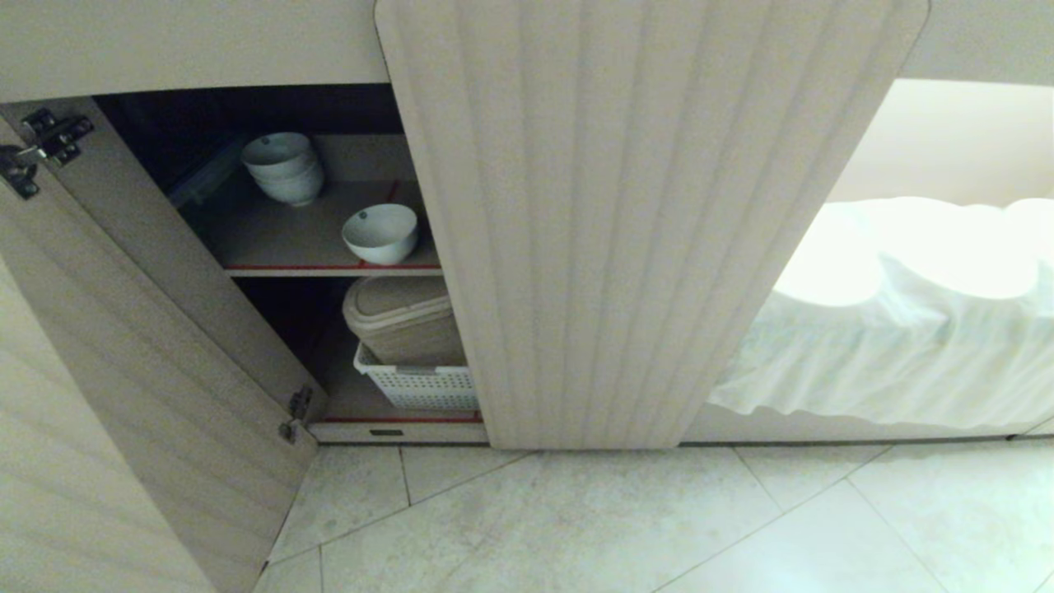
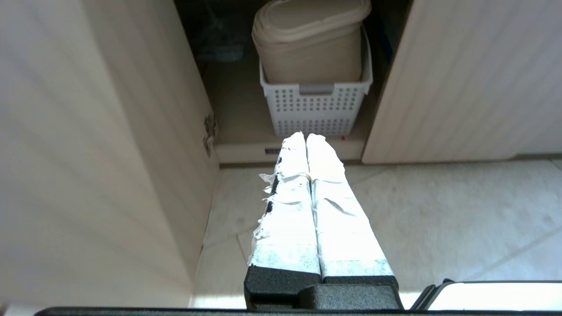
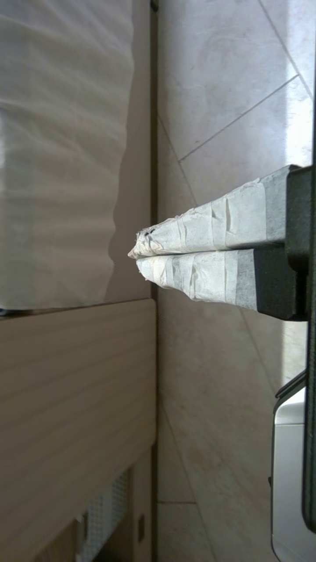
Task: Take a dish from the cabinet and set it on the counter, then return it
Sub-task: Close the cabinet door
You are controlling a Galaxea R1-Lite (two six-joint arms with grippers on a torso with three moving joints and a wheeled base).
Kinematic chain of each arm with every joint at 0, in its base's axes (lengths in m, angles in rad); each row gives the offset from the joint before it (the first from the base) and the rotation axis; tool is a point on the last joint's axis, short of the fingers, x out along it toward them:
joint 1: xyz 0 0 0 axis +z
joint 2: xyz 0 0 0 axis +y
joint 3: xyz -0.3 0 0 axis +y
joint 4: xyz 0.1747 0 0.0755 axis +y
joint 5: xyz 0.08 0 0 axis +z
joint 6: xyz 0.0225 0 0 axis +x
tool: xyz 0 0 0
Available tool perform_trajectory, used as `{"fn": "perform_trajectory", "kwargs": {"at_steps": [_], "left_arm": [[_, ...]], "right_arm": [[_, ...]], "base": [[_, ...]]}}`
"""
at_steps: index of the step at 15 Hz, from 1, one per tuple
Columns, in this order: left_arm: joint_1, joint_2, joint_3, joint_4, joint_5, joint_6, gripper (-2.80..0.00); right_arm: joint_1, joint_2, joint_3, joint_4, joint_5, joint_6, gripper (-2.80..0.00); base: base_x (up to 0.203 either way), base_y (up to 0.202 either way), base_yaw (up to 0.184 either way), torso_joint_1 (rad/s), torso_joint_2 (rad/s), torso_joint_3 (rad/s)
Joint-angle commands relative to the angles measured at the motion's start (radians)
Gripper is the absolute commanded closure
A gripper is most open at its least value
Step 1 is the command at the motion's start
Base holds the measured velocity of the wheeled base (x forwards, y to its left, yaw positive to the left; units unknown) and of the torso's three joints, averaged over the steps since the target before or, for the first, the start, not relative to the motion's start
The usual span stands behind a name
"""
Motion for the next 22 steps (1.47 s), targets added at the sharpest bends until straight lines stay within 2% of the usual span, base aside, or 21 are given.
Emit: {"fn": "perform_trajectory", "kwargs": {"at_steps": [1,15,22], "left_arm": [[0.000,0.000,0.000,0.000,0.000,0.000,0.00],[0.000,0.000,0.000,0.001,0.000,0.000,0.00],[0.000,0.000,0.000,0.001,0.000,0.000,0.00]], "right_arm": [[-0.001,0.000,0.000,-0.001,0.000,0.000,0.00],[-0.001,0.000,0.000,-0.001,0.000,0.000,0.00],[0.000,0.000,0.000,-0.001,0.000,0.000,0.00]], "base": [[-0.189,0.000,0.004,-0.002,0.00,-0.002],[-0.189,0.000,-0.001,0.003,0.00,0.003],[0.000,0.000,0.000,0.000,0.00,0.000]]}}
